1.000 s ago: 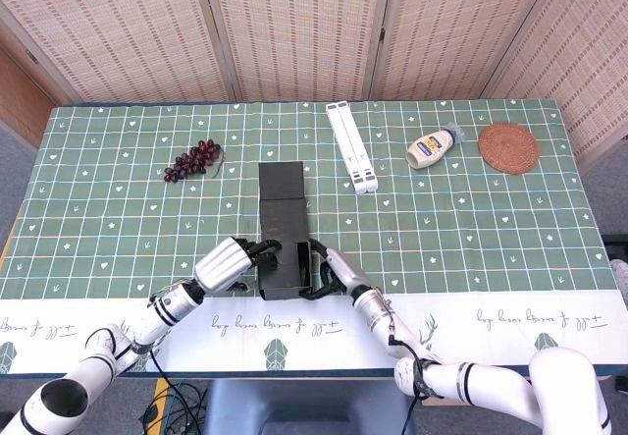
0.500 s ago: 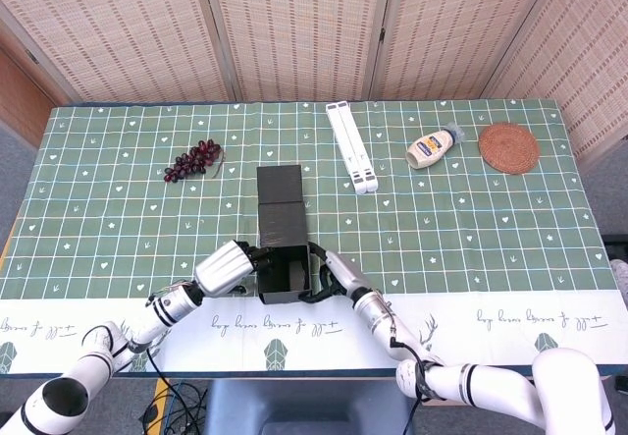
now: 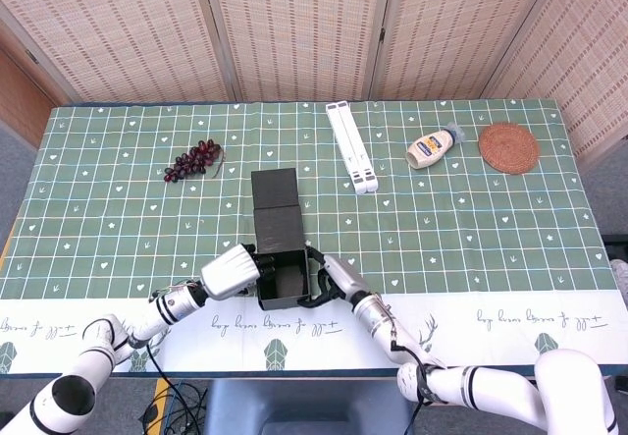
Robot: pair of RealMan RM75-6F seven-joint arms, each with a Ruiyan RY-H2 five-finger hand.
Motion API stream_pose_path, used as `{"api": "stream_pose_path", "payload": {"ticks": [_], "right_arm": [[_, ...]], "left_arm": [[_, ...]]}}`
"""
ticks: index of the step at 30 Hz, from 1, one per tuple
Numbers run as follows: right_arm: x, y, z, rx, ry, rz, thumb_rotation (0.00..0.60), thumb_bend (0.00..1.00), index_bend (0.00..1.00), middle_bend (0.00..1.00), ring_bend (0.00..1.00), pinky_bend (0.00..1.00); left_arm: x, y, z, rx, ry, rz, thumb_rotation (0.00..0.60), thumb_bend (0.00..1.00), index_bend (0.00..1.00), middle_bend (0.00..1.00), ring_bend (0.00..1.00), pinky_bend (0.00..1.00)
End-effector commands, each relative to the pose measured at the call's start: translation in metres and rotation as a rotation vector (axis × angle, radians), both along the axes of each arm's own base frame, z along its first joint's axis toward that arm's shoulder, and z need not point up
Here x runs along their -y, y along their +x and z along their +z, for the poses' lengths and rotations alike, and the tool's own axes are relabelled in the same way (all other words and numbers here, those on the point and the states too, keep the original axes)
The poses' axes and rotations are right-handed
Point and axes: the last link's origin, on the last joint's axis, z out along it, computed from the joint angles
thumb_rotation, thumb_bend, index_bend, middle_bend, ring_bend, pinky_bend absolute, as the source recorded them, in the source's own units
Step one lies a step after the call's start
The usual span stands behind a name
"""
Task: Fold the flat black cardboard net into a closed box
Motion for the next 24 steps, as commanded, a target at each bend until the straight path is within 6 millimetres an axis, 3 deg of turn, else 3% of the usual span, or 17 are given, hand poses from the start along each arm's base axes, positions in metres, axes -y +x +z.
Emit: {"api": "stream_pose_path", "payload": {"ticks": [1,18,24], "right_arm": [[-0.0001,0.0,-0.0001,0.0,-0.001,0.0,0.6,0.59,0.25,0.4,0.75,1.0],[-0.0032,-0.0005,-0.0021,0.006,0.005,0.006,0.6,0.59,0.25,0.4,0.75,1.0],[-0.0032,-0.002,-0.0018,0.007,0.002,0.006,0.6,0.59,0.25,0.4,0.75,1.0]], "left_arm": [[-0.0002,0.0007,-0.0012,-0.002,0.0,-0.003,0.6,0.07,0.67,0.55,0.63,0.68],[-0.0011,-0.0003,-0.0032,-0.014,0.008,-0.004,0.6,0.07,0.72,0.58,0.64,0.68],[-0.0009,-0.0004,-0.0002,0.005,0.016,-0.002,0.6,0.07,0.65,0.57,0.64,0.67]]}}
